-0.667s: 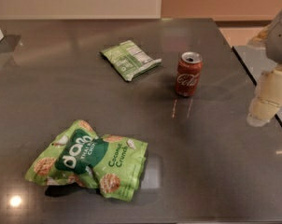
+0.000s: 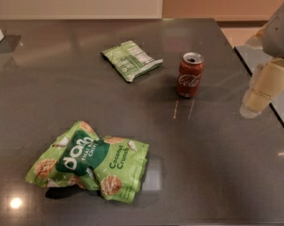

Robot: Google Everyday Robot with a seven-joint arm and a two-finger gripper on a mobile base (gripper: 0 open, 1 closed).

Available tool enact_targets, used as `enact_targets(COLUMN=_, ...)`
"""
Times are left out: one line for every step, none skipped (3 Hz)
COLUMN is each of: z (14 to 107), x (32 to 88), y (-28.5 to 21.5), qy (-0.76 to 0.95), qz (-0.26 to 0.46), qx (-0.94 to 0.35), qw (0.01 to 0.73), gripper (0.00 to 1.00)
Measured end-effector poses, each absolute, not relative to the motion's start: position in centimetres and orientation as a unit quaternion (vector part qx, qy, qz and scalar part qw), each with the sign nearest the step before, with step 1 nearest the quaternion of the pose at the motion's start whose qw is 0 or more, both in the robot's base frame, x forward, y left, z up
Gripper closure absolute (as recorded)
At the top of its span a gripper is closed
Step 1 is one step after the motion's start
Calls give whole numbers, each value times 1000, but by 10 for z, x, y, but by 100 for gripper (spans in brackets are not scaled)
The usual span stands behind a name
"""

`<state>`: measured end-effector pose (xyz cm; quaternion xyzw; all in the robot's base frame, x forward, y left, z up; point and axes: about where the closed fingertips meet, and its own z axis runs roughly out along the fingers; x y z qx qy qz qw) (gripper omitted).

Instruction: Move coke can near green rice chip bag

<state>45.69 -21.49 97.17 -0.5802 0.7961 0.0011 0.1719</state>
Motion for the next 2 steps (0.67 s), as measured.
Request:
enact_targets(z=958, x=491, y=-214, qy=814, qz=48, qx=-544, qw=196, gripper=0)
enact_targets(z=945, x=523, y=-205, qy=817, qz=76, qx=-527, qw=223, gripper=0)
